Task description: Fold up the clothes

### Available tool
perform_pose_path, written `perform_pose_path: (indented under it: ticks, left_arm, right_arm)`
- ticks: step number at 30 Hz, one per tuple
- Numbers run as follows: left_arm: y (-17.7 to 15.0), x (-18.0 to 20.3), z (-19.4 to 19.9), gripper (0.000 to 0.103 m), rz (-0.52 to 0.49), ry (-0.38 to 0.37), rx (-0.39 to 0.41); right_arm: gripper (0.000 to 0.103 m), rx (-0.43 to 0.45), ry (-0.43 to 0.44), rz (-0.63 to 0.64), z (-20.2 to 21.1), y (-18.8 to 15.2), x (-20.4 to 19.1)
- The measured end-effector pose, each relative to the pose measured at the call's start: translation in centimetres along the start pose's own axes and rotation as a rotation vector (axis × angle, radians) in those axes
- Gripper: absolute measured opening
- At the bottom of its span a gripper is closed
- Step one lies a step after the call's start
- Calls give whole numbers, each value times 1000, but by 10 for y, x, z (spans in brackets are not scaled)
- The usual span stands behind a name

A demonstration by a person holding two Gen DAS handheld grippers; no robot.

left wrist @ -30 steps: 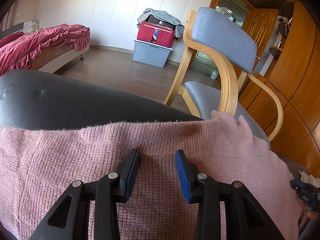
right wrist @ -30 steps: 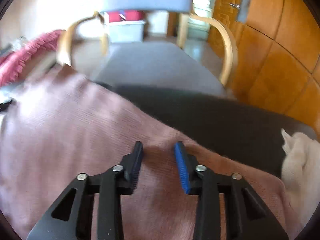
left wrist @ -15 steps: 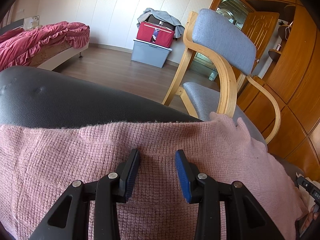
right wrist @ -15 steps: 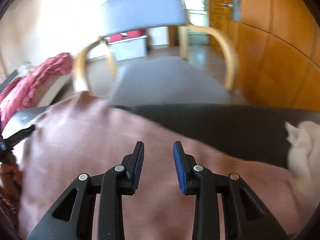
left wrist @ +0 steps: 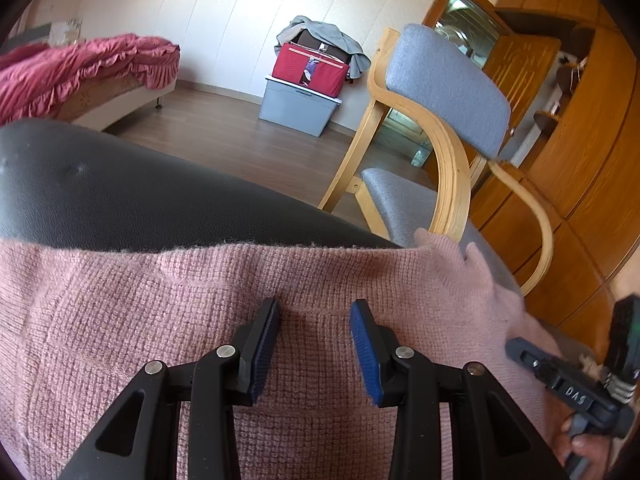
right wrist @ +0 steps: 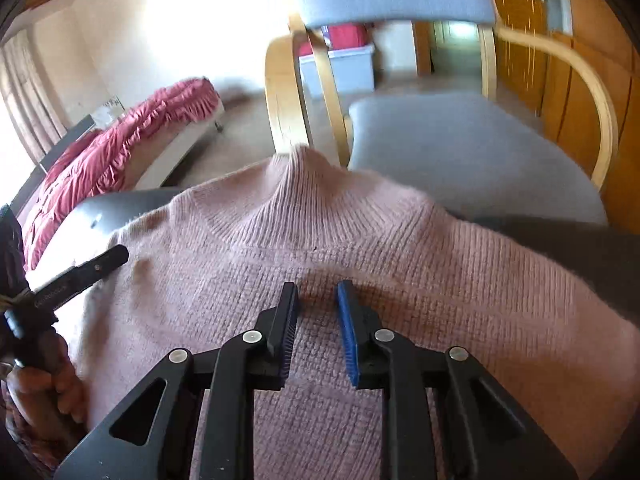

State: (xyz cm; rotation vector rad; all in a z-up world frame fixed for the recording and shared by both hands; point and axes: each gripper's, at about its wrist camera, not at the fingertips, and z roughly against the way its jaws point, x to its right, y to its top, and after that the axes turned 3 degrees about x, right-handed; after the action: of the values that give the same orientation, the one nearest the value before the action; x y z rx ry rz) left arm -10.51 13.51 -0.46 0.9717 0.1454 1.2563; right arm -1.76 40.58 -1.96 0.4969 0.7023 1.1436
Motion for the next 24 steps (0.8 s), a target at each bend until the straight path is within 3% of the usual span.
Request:
perform_pose_path:
  ticks: [5, 11, 15, 18, 20, 24]
  left_arm:
    - [6, -15, 6, 34, 44, 8, 5]
    - [12, -17, 11, 32, 75, 16, -24]
    - [25, 13, 1, 33, -20, -4, -95]
    - [27, 24, -23, 32, -194, 141, -110]
    - [23, 23, -29, 34, -289, 163, -61]
    - [26, 16, -25, 34, -252, 159, -46]
  right_arm:
    - [21, 13, 107, -86, 3, -2, 17]
    - [21, 17, 148, -120, -3, -3, 24]
    - [21, 18, 173, -143, -9, 1, 28]
    - [21, 19, 187, -155, -1, -2, 35]
    - [21, 20, 198, -163, -2, -2, 36]
    - [21, 18, 209, -172, -4, -2, 37]
